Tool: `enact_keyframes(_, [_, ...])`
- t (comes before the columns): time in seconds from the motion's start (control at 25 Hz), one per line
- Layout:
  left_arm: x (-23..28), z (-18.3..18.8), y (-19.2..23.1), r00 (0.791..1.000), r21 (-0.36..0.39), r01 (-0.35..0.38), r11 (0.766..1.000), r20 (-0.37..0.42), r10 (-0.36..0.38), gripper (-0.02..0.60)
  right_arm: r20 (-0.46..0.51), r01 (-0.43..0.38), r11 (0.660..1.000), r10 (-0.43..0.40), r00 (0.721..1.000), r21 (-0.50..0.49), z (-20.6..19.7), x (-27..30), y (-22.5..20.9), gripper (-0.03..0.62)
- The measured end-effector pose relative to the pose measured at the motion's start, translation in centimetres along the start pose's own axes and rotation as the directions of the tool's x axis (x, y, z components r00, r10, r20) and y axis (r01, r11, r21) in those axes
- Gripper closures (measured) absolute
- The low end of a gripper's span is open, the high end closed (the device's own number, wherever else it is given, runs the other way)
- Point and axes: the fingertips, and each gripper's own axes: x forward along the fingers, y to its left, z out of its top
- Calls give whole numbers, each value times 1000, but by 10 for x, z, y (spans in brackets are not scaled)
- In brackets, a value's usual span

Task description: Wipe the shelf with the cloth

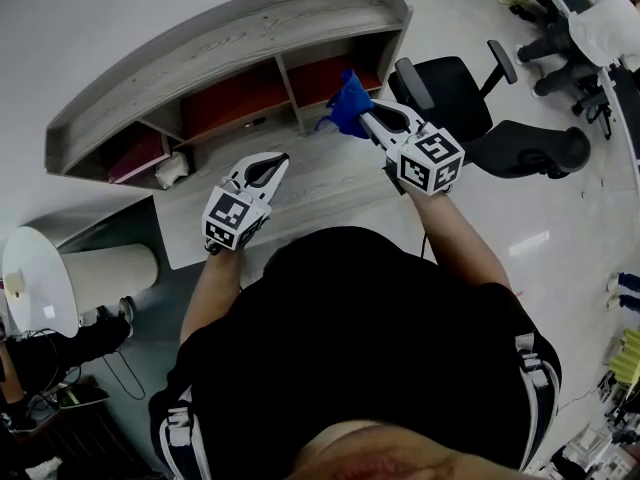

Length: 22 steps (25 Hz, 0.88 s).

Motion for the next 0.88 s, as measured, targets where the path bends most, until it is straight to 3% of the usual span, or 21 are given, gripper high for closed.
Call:
enact_keyframes(0.32, [2,2,6,1000,11,23,1000,11,-23,565,-11,29,1000,-29,1000,2,0,6,-3,537])
enact_keyframes(0.88, [-22,-10,28,1000,-18,-16,1000,10,16,565,-46,55,998,-54,997,29,-12,32,-9,537])
